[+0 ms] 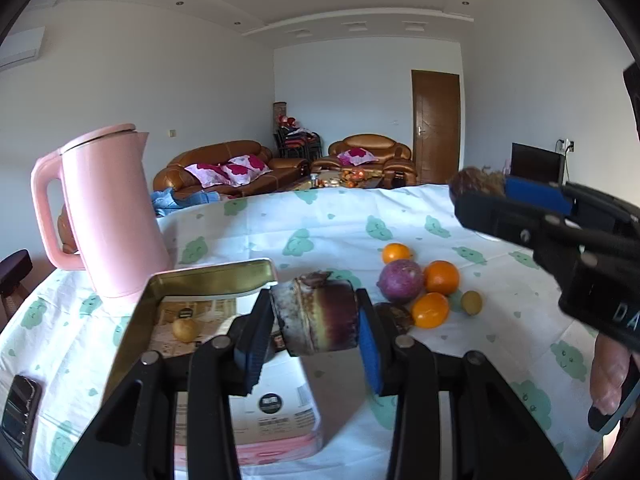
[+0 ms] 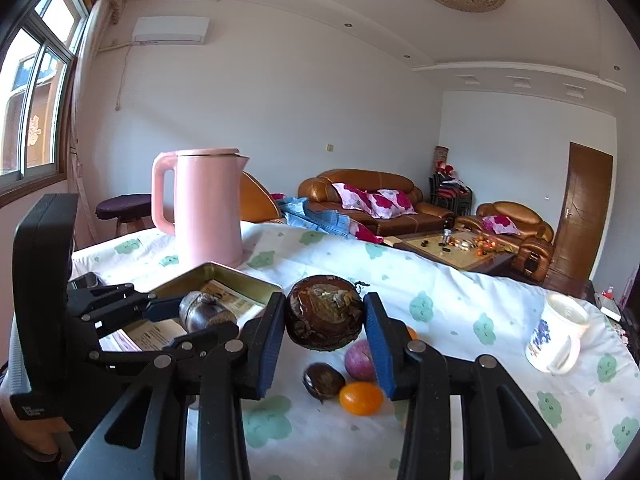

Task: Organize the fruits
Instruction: 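Carry the taro piece over the tin box while the right gripper carries the brown fruit there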

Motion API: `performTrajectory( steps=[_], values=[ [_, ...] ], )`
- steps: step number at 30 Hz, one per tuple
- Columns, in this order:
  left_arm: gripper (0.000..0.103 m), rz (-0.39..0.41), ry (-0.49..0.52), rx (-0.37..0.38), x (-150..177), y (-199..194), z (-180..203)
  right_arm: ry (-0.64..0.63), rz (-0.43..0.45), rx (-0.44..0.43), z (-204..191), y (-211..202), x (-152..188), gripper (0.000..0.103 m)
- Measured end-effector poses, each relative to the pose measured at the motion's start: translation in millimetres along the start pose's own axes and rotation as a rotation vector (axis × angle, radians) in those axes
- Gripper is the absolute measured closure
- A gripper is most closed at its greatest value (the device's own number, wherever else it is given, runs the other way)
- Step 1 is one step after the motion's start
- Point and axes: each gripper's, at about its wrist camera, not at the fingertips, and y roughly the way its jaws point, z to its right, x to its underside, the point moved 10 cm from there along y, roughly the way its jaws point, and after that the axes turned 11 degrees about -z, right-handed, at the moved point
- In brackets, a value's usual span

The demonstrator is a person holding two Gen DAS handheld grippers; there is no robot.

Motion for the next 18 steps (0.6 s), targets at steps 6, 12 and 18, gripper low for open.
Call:
performTrajectory(
  steps=[6, 12, 18],
  values=[
    [0.062, -0.007, -0.015, -0.027, 0, -2, -19, -0.025, 0.008, -0.022, -13, 7, -15, 0.062],
    [0.062, -0.019, -0.018, -0.065, 1, -2, -37, -0.044, 0.007, -0.060, -31, 19, -27, 0.061],
    [0.062, -0.037, -0.046, -0.085, 3, 0, -60, -0.068, -0.006, -0.098, -50, 30, -31, 0.061]
  ],
)
